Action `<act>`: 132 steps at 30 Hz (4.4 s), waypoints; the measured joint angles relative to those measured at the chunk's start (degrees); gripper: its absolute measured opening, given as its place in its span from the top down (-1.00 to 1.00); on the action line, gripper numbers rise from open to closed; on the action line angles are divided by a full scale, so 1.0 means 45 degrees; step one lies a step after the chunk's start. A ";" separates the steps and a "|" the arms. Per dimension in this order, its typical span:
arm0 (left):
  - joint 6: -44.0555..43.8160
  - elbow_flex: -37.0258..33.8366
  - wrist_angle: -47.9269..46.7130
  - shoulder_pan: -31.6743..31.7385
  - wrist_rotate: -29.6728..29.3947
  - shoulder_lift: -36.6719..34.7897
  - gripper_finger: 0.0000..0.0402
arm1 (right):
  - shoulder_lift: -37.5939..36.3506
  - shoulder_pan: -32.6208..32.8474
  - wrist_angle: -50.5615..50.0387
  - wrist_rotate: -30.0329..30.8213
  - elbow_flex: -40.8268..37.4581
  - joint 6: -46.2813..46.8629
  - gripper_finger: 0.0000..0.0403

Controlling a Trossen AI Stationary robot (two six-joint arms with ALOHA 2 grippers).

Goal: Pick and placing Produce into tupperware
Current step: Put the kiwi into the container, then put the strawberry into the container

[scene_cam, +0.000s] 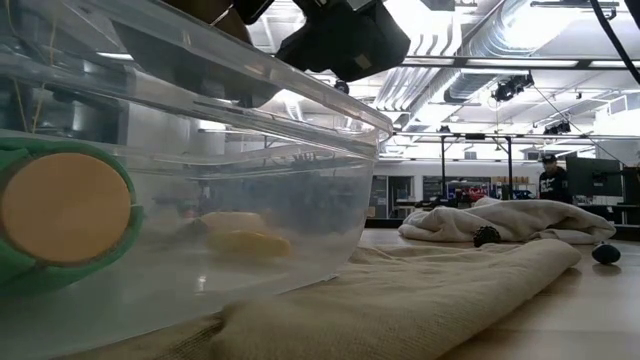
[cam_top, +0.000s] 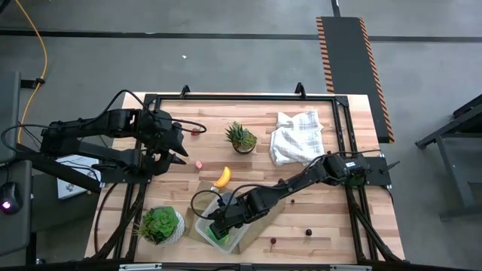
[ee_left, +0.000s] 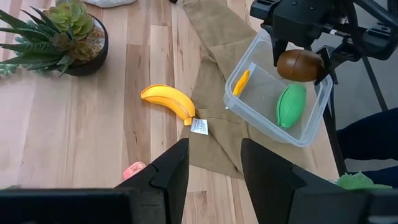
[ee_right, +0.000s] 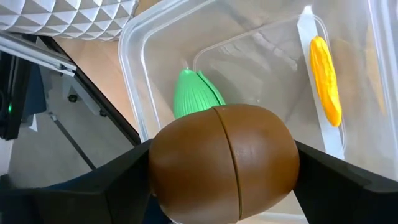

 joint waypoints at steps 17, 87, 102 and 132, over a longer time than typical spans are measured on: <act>-0.0001 0.0000 -0.0062 0.0000 -0.0005 -0.0004 0.33 | -0.0005 0.0000 0.0644 0.0230 0.0000 -0.0441 -0.57; 0.0349 0.0000 -0.0411 0.0001 -0.0703 0.0001 0.33 | -0.1996 -0.0321 -0.9435 0.1935 0.2482 -0.0776 -0.27; 0.0196 0.0000 -0.0321 0.0002 -0.0913 0.0001 0.33 | -0.4350 -0.0656 -0.9498 0.2949 0.2472 -0.2153 0.52; -0.5822 0.0000 0.1189 0.0000 -0.1725 0.0001 0.33 | -1.7655 0.0935 -0.2648 0.3203 -1.3162 -0.3875 0.74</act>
